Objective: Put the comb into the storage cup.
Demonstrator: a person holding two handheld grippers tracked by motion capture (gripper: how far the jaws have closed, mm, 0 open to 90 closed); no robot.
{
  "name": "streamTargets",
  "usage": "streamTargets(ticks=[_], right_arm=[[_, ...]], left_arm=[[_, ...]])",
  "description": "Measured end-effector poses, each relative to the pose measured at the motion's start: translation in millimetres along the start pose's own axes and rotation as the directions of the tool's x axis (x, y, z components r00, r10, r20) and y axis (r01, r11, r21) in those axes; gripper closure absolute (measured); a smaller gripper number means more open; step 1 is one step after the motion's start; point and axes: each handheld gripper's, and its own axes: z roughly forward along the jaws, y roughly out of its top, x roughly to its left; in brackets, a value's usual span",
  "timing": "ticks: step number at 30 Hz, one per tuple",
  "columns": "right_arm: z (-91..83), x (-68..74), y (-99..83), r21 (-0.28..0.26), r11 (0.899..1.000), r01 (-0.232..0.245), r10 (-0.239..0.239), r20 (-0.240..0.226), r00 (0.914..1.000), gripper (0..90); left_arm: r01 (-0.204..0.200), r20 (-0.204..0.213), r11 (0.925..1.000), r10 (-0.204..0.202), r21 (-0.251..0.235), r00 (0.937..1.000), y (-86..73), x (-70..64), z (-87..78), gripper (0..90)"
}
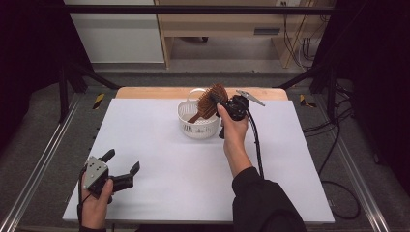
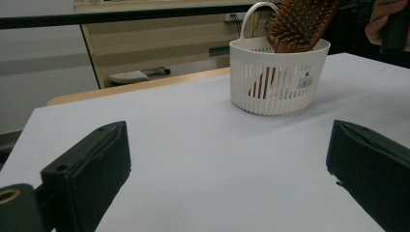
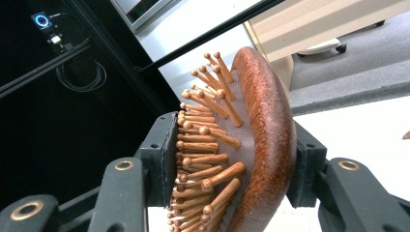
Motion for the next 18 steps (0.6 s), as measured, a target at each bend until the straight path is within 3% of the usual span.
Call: streamTargets(ticks=[18], right_arm=[[-1.7, -7.1, -0.5, 0.013, 1.0, 0.001, -0.001, 0.01, 0.9999, 45.1]], left_arm=[[-0.001, 0.001, 1.0, 0.001, 0.001, 1.0, -0.1, -0.1, 0.2, 2.1]])
